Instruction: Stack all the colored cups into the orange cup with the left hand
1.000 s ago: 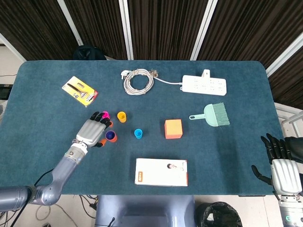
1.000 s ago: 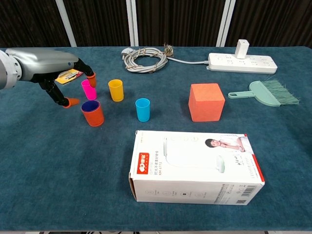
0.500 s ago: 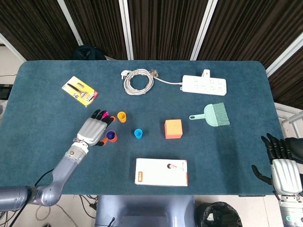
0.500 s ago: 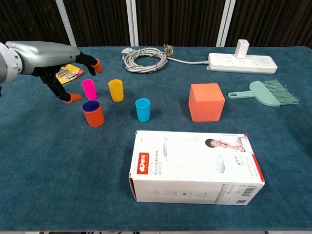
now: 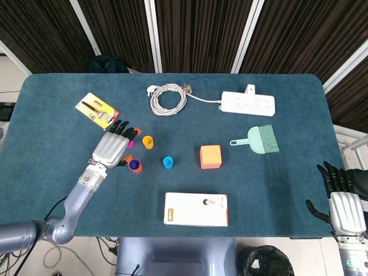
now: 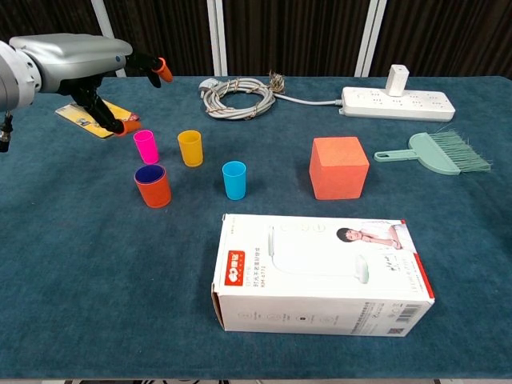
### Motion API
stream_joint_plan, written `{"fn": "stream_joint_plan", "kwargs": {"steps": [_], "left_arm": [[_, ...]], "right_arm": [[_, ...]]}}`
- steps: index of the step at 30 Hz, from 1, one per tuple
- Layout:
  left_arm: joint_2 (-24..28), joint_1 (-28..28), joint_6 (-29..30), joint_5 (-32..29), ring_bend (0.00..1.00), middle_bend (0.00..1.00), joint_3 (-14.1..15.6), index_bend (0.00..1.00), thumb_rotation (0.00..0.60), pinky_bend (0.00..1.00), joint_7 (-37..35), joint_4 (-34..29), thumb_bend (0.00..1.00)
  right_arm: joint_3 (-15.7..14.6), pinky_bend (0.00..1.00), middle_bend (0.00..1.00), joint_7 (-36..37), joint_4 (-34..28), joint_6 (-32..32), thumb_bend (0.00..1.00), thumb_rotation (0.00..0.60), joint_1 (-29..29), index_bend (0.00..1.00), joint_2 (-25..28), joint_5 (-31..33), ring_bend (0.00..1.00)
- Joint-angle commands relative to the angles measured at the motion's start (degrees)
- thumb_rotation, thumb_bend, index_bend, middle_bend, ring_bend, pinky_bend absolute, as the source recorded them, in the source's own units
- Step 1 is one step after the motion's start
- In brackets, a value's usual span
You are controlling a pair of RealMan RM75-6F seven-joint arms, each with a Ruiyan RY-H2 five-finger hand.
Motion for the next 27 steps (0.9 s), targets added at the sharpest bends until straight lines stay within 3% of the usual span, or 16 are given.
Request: {"fn": "stream_joint_plan", "kwargs": {"steps": [1, 13, 27], "left_arm": [[-1.2, -0.3, -0.4, -0.4, 0.0, 0.17, -0.9, 0.16, 0.6, 0.0, -1.4, 2.4, 0.31], [-6.4, -3.9, -5.7, -2.4, 0.0, 0.17, -2.3, 0.16, 0.6, 0.0, -1.5, 11.2, 0.27], [-11.0, -9.8, -13.9, -12.4, 0.0, 0.16, -3.0, 0.14, 0.6, 0.0, 3.0, 19.7, 0.19]], "right_arm": [[0.2, 0.04, 0.04, 0.0, 0.4, -0.4, 0.34, 0.6, 0.1, 0.09, -0.2, 0.6, 0.09], [0.7, 0.04, 0.04, -1.1, 2.7, -3.0, 0.34, 0.6, 0.9, 0.09, -1.6, 3.4, 0.09], [1.4, 0.04, 0.04, -1.8, 5.0, -5.0, 0.34, 0.6, 1.3, 0.09, -2.7, 6.4, 0.09]]}}
